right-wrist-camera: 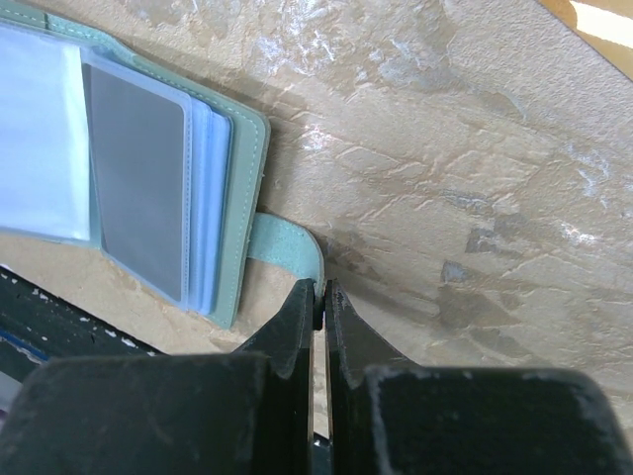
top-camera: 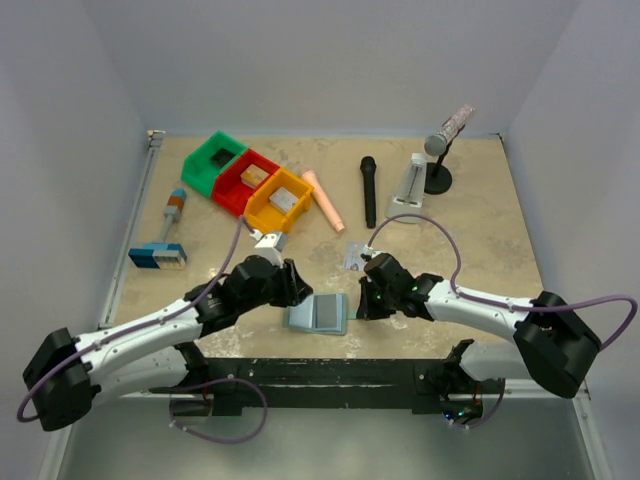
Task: Take the credit cards out of the card holder
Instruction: Remove the credit card from the card holder.
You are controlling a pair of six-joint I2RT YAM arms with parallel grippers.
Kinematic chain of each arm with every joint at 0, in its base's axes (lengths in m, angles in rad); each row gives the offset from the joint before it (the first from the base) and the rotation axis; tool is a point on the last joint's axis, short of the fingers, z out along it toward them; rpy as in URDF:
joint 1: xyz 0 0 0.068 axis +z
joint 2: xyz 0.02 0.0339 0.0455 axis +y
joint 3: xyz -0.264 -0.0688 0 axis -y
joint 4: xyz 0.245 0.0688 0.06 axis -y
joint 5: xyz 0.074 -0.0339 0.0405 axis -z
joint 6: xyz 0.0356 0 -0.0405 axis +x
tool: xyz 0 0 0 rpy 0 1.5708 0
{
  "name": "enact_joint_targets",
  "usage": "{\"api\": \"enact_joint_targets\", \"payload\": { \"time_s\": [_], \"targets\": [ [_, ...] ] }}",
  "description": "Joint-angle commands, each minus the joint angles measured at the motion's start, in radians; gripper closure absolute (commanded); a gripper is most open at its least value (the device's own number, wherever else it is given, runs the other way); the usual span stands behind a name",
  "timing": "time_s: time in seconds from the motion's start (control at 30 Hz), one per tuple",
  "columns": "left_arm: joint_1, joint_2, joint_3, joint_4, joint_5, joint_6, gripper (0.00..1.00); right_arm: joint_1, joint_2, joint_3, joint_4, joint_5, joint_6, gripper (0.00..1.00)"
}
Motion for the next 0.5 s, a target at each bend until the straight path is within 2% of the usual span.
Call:
{"api": "enact_joint_targets", "payload": {
  "time_s": [0.0,0.27,0.47],
  "targets": [
    [-0.017,0.146,0.066,0.063,0.151,0.062,0.56,0.006,-0.016,0.006,0.018,-0.012,-0.011,1.0],
    [-0.04,0.304,0.112,0.074,0.211,0.077,0.45,0.007,-0.124,-0.02,0.085,-0.095,-0.014,1.0],
    [-0.098,0.358,0.191,-0.019,0.113,0.131,0.38,0.007,-0.125,-0.001,0.064,-0.096,-0.022,1.0]
  ]
}}
